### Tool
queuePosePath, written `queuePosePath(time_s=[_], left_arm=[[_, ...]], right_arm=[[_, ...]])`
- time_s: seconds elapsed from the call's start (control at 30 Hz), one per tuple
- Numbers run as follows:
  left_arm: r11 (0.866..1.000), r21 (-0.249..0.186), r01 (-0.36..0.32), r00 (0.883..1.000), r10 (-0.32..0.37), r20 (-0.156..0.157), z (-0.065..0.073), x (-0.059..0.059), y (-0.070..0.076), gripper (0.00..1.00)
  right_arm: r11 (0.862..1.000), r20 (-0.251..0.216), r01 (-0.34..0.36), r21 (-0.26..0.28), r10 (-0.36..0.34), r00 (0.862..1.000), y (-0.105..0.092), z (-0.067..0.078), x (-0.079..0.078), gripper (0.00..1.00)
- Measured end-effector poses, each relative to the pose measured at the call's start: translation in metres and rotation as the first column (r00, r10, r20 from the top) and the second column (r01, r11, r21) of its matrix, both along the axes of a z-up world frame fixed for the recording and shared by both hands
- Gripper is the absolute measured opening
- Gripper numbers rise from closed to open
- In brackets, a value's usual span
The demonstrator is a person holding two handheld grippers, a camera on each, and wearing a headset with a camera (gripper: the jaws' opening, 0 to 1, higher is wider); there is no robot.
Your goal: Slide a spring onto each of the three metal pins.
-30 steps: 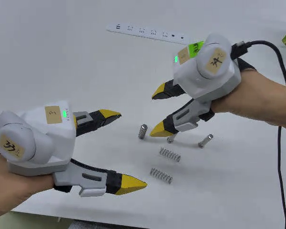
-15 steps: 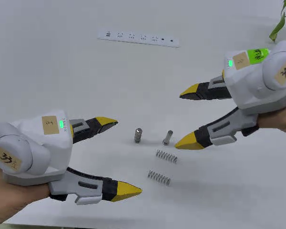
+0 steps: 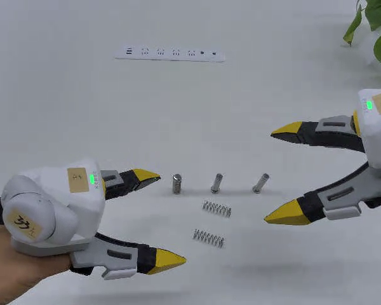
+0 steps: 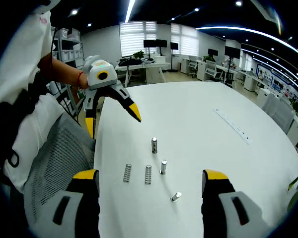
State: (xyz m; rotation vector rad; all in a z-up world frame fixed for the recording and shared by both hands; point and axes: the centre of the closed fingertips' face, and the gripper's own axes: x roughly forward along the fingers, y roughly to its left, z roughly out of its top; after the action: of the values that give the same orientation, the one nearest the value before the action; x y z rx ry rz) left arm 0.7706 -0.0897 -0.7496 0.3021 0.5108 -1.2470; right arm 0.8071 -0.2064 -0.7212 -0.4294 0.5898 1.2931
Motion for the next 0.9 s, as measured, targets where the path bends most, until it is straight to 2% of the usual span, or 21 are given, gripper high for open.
queuePosePath(time_s=[0.3,0.47,0.53,0.67,0.8,0.87,0.9], left_arm=[[0.995,0.064,0.082,0.997,-0.082,-0.007,-0.017,-0.003,-0.010,0.71],[0.988,0.097,0.120,0.993,-0.119,-0.008,-0.027,-0.002,-0.016,0.66],[0.982,0.122,0.141,0.990,-0.141,-0.004,-0.032,-0.002,-0.018,0.64],[0.976,0.140,0.169,0.985,-0.171,-0.002,-0.039,-0.002,-0.026,0.60],[0.964,0.178,0.196,0.980,-0.201,0.011,-0.047,-0.001,-0.033,0.55],[0.956,0.206,0.207,0.977,-0.214,0.013,-0.055,0.000,-0.034,0.51],[0.956,0.206,0.210,0.976,-0.217,0.009,-0.059,0.000,-0.036,0.49]], right_arm=[[0.998,-0.013,0.056,0.042,-0.055,0.998,-0.030,-0.016,-0.010,0.94],[0.996,0.005,0.058,0.064,-0.059,0.998,-0.038,-0.024,-0.012,0.98],[0.995,0.006,0.058,0.076,-0.059,0.998,-0.040,-0.027,-0.014,0.99],[0.997,0.006,0.053,0.060,-0.053,0.999,-0.047,-0.036,-0.018,0.99],[0.996,-0.005,0.064,0.067,-0.064,0.998,-0.052,-0.040,-0.020,0.99],[0.995,-0.008,0.071,0.072,-0.070,0.997,-0.054,-0.042,-0.022,0.99],[0.995,-0.012,0.074,0.069,-0.074,0.997,-0.056,-0.044,-0.024,0.99]])
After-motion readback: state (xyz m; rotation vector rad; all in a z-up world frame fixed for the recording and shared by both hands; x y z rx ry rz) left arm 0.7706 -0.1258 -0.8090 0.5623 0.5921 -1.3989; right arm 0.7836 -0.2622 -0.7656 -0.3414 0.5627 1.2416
